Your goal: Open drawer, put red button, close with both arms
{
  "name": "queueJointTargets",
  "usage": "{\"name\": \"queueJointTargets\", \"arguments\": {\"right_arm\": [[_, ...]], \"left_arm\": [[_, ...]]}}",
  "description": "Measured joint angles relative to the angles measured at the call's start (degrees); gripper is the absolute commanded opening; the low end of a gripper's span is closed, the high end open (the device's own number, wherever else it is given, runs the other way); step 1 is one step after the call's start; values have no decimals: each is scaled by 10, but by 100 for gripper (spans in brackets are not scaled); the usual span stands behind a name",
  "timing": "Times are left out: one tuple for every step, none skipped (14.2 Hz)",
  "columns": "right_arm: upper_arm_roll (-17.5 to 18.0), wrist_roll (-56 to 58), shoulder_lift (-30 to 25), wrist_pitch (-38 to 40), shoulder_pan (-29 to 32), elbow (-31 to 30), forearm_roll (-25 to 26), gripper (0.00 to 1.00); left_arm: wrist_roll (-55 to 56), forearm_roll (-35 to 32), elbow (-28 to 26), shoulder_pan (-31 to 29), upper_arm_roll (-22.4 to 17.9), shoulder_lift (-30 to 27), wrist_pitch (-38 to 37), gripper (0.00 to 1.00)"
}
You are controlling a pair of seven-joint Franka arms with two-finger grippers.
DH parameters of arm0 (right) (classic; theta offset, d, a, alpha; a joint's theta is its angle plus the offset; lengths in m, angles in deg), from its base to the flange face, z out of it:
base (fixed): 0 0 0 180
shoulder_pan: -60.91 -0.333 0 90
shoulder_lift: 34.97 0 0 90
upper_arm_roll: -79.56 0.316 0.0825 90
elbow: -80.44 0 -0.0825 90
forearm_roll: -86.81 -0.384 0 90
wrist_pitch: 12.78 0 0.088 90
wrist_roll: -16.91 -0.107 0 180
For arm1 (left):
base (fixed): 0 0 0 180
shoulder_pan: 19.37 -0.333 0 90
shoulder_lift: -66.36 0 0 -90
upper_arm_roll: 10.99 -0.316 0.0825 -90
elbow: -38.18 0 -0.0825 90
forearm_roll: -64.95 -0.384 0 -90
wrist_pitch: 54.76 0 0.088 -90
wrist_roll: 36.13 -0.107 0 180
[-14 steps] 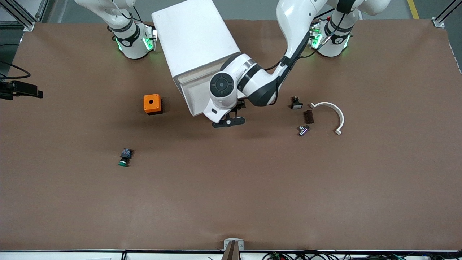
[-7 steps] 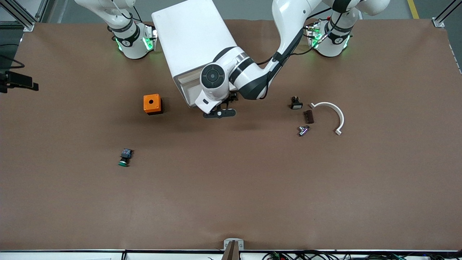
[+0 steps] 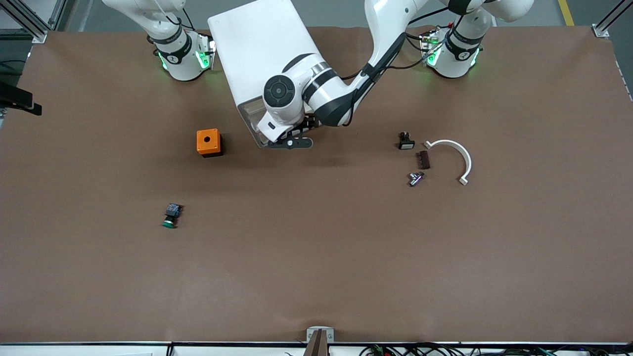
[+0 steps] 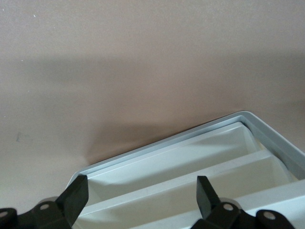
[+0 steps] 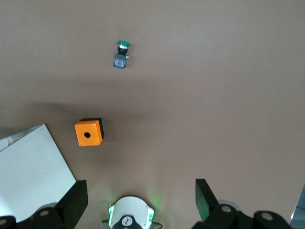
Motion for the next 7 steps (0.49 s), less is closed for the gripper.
{"name": "queueJointTargets", "arguments": {"right_arm": [[0,0,-7,-7,0,-7,0,100],[1,0,-16,-11,0,-18,0,100],[1,0,-25,-15,0,-30,0,100],[2,0,-34,-22,0,-43,-1,100],[3,0,-45,-34,0,-61,-1,100],[4,0,-59,-51,0,-82,-1,100],[4,0,-76,-70,-1,-108,-1,100]], "left_arm": [[0,0,0,1,0,0,0,100],[0,0,0,2,1,0,0,100],[0,0,0,3,1,0,0,100],[0,0,0,5,1,0,0,100],[0,0,-1,7,1,0,0,100],[0,0,-1,9,1,0,0,100],[0,0,-1,10,3,0,0,100]]}}
